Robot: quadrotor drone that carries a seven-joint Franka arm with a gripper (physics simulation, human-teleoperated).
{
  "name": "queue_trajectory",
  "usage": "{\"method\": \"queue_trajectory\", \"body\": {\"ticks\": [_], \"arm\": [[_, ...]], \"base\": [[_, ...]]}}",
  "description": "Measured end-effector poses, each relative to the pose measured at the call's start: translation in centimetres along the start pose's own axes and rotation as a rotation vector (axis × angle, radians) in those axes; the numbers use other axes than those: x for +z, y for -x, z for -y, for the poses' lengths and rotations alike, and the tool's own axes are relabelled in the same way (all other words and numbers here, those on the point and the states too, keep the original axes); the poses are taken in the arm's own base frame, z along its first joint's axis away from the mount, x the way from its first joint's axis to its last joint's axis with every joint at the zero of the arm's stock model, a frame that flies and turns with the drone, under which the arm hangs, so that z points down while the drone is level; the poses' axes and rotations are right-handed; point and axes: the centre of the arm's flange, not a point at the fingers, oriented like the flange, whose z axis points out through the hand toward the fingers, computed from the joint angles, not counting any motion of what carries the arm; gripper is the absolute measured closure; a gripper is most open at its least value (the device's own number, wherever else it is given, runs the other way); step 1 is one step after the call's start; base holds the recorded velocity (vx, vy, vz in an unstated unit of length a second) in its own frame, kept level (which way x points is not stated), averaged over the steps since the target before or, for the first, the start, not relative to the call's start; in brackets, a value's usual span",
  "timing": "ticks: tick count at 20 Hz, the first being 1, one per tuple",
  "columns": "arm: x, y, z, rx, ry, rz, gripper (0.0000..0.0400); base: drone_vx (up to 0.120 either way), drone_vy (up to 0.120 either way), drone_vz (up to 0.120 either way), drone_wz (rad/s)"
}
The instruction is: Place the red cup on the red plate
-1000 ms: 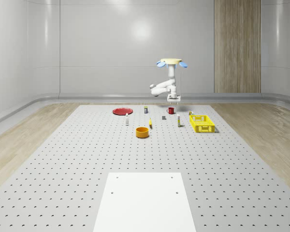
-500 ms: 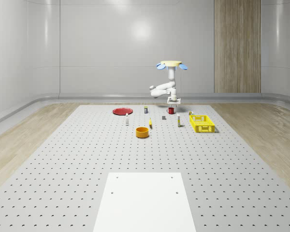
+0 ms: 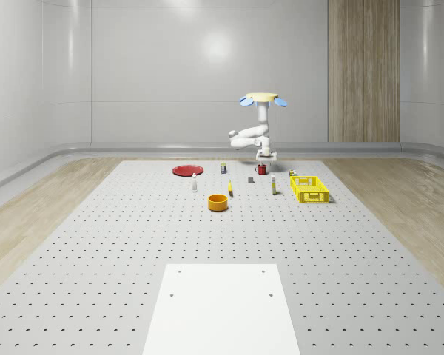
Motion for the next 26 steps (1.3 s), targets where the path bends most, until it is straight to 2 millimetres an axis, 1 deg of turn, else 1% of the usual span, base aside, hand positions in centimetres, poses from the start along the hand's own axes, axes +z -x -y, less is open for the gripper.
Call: {"method": "queue_trajectory", "body": {"ticks": [15,23,26], "arm": [[2.3,-0.3,0.3,0.0,0.0,0.0,0.0],[2.7,-0.6,-0.1,0.0,0.0,0.0,0.0],[2.7,-0.4,0.1,0.0,0.0,0.0,0.0]], "base": [[0.0,0.0,0.0,0.0],[0.0,0.0,0.0,0.0],[0.0,0.0,0.0,0.0]]}}
